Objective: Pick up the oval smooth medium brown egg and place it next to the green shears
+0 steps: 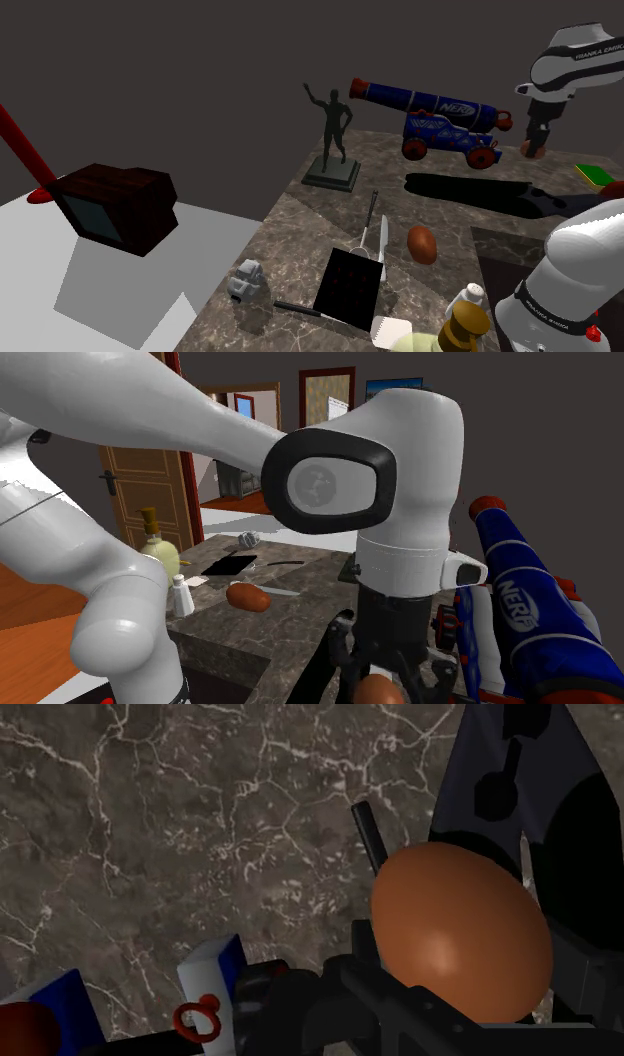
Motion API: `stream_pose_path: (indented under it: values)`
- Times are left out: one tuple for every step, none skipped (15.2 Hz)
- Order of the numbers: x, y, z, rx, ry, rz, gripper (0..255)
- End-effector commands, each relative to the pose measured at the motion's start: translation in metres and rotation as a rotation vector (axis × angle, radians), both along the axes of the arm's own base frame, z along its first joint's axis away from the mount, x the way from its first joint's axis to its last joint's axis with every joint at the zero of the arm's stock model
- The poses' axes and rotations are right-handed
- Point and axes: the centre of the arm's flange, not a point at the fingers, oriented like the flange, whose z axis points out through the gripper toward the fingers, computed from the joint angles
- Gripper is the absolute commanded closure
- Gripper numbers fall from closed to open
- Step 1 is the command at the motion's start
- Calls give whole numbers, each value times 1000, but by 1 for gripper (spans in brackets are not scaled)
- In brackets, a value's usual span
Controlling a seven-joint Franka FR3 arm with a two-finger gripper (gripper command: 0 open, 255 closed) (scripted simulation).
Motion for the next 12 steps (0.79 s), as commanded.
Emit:
stream_pose_path:
  values:
    - [-16, -25, 3, -1, 1, 1, 255]
    - [-22, -36, 3, -1, 1, 1, 255]
    - [-29, -48, 3, -1, 1, 1, 255]
    - [-35, -59, 3, -1, 1, 1, 255]
    - [-42, -71, 3, -1, 1, 1, 255]
    - [-48, -82, 3, -1, 1, 1, 255]
    - [-55, -93, 3, -1, 1, 1, 255]
    - [-61, -105, 3, -1, 1, 1, 255]
    - [-68, -116, 3, -1, 1, 1, 255]
    - [-74, -128, 3, -1, 1, 1, 255]
    - [-81, -139, 3, -1, 1, 1, 255]
    - [-87, -151, 3, -1, 1, 1, 255]
